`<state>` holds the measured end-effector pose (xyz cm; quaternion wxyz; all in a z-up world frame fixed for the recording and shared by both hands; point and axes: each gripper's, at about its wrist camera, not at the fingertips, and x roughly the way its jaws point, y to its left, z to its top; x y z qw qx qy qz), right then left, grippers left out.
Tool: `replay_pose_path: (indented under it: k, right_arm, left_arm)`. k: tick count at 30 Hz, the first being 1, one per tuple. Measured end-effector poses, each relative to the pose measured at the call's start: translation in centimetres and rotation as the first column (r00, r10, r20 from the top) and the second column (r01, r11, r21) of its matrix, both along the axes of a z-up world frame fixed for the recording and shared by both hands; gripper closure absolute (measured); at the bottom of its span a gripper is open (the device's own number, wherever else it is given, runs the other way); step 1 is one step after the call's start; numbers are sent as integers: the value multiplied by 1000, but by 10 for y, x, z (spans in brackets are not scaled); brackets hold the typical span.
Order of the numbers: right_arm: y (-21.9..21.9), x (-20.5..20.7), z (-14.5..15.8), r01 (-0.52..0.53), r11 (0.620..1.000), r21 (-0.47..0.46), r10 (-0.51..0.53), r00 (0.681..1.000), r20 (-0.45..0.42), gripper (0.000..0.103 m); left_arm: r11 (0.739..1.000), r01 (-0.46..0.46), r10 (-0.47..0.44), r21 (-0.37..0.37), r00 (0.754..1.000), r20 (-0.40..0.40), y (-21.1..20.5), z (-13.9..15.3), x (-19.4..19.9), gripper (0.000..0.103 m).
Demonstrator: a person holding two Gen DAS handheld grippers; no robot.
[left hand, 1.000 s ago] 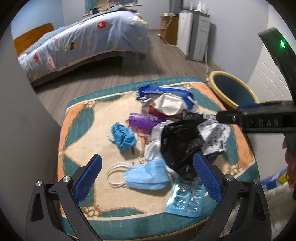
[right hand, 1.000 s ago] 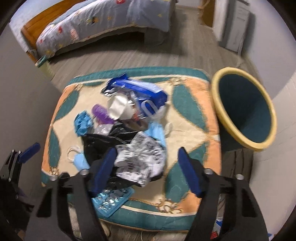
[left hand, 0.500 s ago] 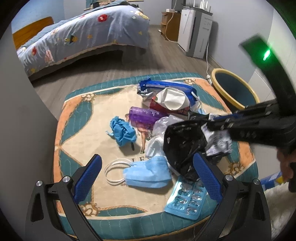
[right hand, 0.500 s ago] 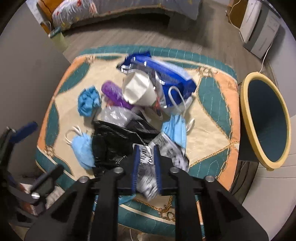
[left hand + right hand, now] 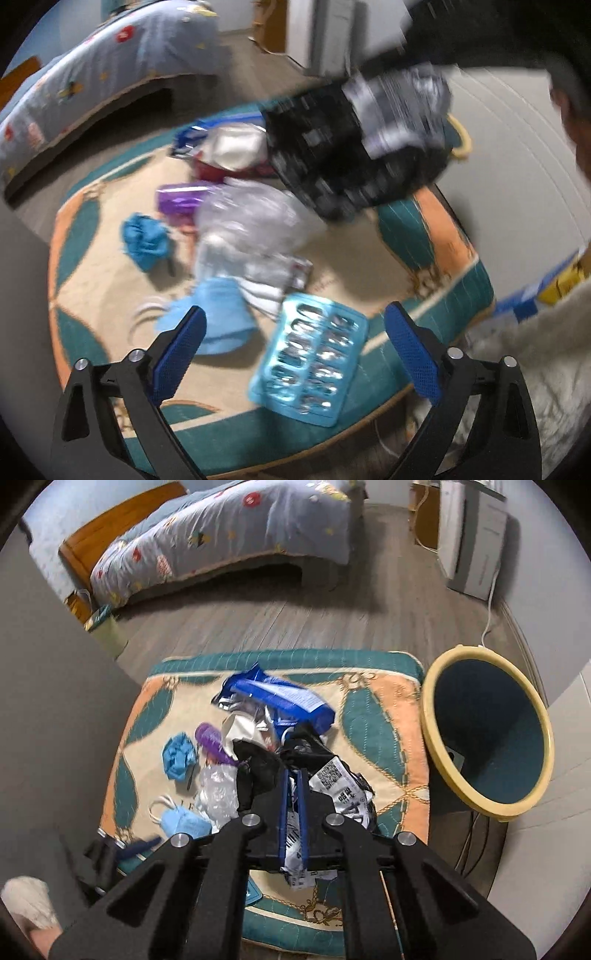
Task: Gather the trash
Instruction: 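Grasp the black bag with the right tool while the left tool grasps the blue blister pack, then lower both held items into the bin and open both tools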
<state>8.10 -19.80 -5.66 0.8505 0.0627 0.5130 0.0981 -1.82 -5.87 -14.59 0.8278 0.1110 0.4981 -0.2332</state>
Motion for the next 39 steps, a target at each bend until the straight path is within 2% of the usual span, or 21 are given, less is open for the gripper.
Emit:
replay_pose_path:
  k: [3, 6, 8, 11, 22, 31, 39]
  right_arm:
    - [-9, -1, 5, 29, 1000, 4, -29, 1000, 8, 99]
    - [-17, -1, 9, 44, 999, 10, -44, 999, 17, 99]
    - [-20, -2, 10, 45, 999, 18, -46, 999, 18, 99]
    - [-22, 0, 7, 41, 999, 22, -41, 999, 8, 99]
    - [-27, 1, 11, 43, 998, 35, -44, 999, 22, 99]
    - [-36, 1, 28, 59, 997, 43, -62, 996, 64, 99]
    - [-48, 1, 42, 76, 997, 23, -78, 991, 111, 99]
  left_arm:
    - [999, 36, -35, 4, 999, -31, -11, -13, -5, 9]
    - [999, 35, -32, 28, 995, -90, -16, -32, -5, 23]
    - [999, 23, -17, 48, 991, -132, -16, -44, -4, 25]
    - [997, 17, -5, 81, 989, -144, -18, -54, -3, 25]
    - [996, 16, -5, 85, 992, -128, -23, -54, 3, 30]
    - [998, 18, -18, 63, 1000, -3, -33, -16, 8, 30]
    - [1000, 12, -11, -7, 994, 108, -37, 31, 17, 30]
